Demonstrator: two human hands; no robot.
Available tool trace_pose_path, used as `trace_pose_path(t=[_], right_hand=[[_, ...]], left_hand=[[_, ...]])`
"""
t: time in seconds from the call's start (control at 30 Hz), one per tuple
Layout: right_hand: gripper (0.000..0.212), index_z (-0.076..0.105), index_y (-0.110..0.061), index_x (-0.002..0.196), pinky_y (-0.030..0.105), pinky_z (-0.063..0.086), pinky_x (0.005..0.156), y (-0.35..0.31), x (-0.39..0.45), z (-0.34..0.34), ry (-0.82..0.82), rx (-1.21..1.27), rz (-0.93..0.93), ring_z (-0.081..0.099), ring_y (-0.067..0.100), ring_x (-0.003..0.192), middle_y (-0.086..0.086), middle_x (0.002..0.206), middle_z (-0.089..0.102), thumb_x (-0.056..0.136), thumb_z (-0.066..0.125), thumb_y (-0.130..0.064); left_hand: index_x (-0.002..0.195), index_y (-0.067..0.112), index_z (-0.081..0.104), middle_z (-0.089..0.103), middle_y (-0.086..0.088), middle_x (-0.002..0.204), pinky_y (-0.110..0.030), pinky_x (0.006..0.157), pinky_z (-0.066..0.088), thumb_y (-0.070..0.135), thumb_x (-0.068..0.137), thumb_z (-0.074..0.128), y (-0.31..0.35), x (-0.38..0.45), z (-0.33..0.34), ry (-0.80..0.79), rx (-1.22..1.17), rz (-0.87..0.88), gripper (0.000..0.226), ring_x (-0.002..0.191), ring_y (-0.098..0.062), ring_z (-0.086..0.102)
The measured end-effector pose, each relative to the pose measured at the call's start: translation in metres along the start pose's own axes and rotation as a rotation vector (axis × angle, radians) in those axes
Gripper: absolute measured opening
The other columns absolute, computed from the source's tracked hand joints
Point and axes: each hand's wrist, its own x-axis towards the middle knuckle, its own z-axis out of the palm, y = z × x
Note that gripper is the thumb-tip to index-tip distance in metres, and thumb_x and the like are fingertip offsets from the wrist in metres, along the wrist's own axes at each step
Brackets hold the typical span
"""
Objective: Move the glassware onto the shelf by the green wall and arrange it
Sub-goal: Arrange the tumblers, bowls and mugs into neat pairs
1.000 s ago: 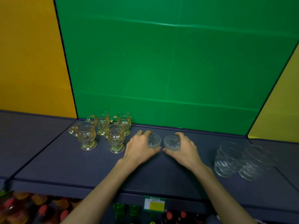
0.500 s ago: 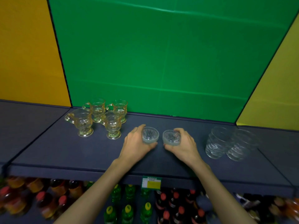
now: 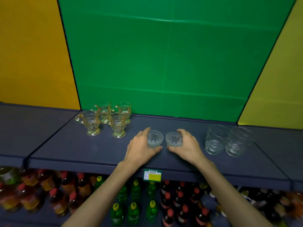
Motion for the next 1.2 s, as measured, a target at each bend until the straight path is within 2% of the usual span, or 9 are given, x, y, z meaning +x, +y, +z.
trace_pose_path(t=[0.13,0.27,0.43,0.67,0.77,0.87,1.03,1.1,1.2], right_hand=[[0.094,0.035,-0.023,0.148,0.040,0.041,0.103,-0.005,-0.002,-0.006,-0.010,-0.063,-0.037,0.046,0.028,0.133,0.004,0.146,0.044,0.070,0.076,-0.055],[0.082,0.038,-0.023,0.148,0.041,0.043,0.100,-0.016,-0.006,-0.009,0.057,-0.153,-0.148,0.047,0.027,0.131,0.002,0.147,0.044,0.079,0.065,-0.059],[0.073,0.041,-0.021,0.147,0.040,0.039,0.104,-0.041,-0.008,-0.002,0.086,-0.179,-0.288,0.047,0.026,0.132,0.004,0.147,0.047,0.085,0.061,-0.054],[0.068,0.042,-0.020,0.146,0.040,0.038,0.104,-0.092,-0.002,0.020,0.077,-0.169,-0.378,0.048,0.026,0.130,0.004,0.144,0.049,0.088,0.058,-0.051],[0.067,0.040,-0.020,0.147,0.040,0.037,0.106,-0.116,0.003,0.034,0.074,-0.184,-0.392,0.046,0.025,0.131,0.004,0.143,0.048,0.090,0.056,-0.050],[0.066,0.040,-0.019,0.147,0.039,0.038,0.105,-0.140,0.009,0.048,0.086,-0.183,-0.390,0.048,0.025,0.130,0.005,0.143,0.049,0.091,0.057,-0.049],[0.071,0.036,-0.015,0.147,0.038,0.041,0.102,-0.174,0.020,0.075,0.085,-0.137,-0.276,0.049,0.028,0.129,0.009,0.142,0.050,0.089,0.062,-0.047],[0.077,0.032,-0.013,0.148,0.039,0.040,0.103,-0.183,0.024,0.087,0.076,-0.101,-0.215,0.047,0.029,0.132,0.011,0.145,0.048,0.087,0.066,-0.045],[0.084,0.031,-0.013,0.147,0.041,0.043,0.099,-0.192,0.030,0.103,0.085,-0.022,-0.117,0.050,0.030,0.130,0.009,0.145,0.049,0.082,0.073,-0.046]], left_hand=[[0.153,0.030,0.032,0.042,0.003,0.154,-0.040,0.099,0.047,0.071,0.074,0.065,0.003,-0.006,-0.015,0.031,0.127,0.061,0.094,0.133,-0.026,0.051],[0.152,0.033,0.037,0.035,0.000,0.160,-0.043,0.106,0.042,0.072,0.082,0.054,-0.004,-0.010,-0.038,0.053,0.279,0.089,0.082,0.141,-0.027,0.042],[0.146,0.029,0.048,0.043,-0.006,0.156,-0.045,0.110,0.037,0.075,0.084,0.044,-0.019,-0.015,-0.076,0.114,0.452,0.083,0.077,0.140,-0.028,0.043],[0.146,0.028,0.047,0.044,-0.008,0.155,-0.048,0.111,0.035,0.074,0.083,0.039,-0.062,-0.014,-0.127,0.179,0.617,0.024,0.078,0.140,-0.030,0.042],[0.146,0.026,0.047,0.046,-0.009,0.153,-0.047,0.109,0.036,0.073,0.080,0.035,-0.086,-0.007,-0.148,0.210,0.622,0.007,0.082,0.139,-0.030,0.043],[0.147,0.025,0.047,0.046,-0.009,0.152,-0.047,0.108,0.037,0.071,0.082,0.042,-0.116,0.006,-0.163,0.218,0.623,0.005,0.080,0.139,-0.031,0.043],[0.149,0.025,0.042,0.047,-0.009,0.151,-0.046,0.107,0.039,0.075,0.080,0.041,-0.161,0.031,-0.181,0.169,0.591,0.027,0.086,0.137,-0.031,0.044],[0.150,0.024,0.039,0.048,-0.008,0.149,-0.046,0.104,0.042,0.077,0.076,0.044,-0.176,0.042,-0.187,0.149,0.487,0.020,0.091,0.135,-0.031,0.046],[0.152,0.025,0.036,0.046,-0.006,0.150,-0.047,0.104,0.044,0.075,0.073,0.065,-0.198,0.055,-0.188,0.091,0.226,-0.040,0.097,0.136,-0.030,0.046]])
